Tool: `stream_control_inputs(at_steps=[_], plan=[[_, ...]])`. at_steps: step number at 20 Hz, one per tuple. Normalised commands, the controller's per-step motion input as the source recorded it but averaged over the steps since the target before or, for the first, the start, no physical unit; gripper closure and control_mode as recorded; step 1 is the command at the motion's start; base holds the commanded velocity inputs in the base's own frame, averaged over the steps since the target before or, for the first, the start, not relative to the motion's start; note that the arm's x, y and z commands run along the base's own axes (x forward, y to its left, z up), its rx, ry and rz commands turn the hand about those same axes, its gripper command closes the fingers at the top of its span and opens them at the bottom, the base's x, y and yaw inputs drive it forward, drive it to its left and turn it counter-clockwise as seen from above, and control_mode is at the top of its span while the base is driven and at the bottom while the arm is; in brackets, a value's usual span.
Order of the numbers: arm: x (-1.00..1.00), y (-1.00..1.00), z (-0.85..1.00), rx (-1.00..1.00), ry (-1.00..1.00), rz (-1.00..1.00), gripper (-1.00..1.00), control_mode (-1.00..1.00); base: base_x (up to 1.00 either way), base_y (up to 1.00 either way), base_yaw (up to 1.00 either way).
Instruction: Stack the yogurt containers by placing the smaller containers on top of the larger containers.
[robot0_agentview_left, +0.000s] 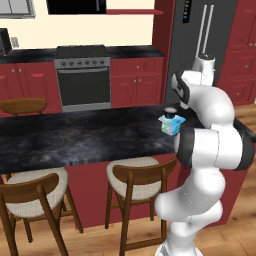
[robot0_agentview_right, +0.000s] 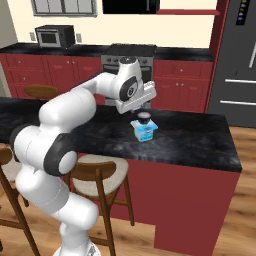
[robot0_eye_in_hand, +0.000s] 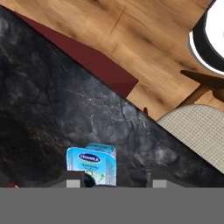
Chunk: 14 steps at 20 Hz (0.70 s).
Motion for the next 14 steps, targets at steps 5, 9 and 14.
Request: stream_control_inputs(at_steps=[5,9,14], plan=[[0.41,0.48,-0.13,0.04,0.0,-0.3,1.0,-1.0,0.0,0.0,0.0],[0.42,0.53,-0.13,0.04,-0.01,-0.3,1.0,-1.0,0.0,0.0,0.0],[0.35,0.49,-0.11,0.06,-0.01,-0.3,1.0,-1.0,0.0,0.0,0.0]])
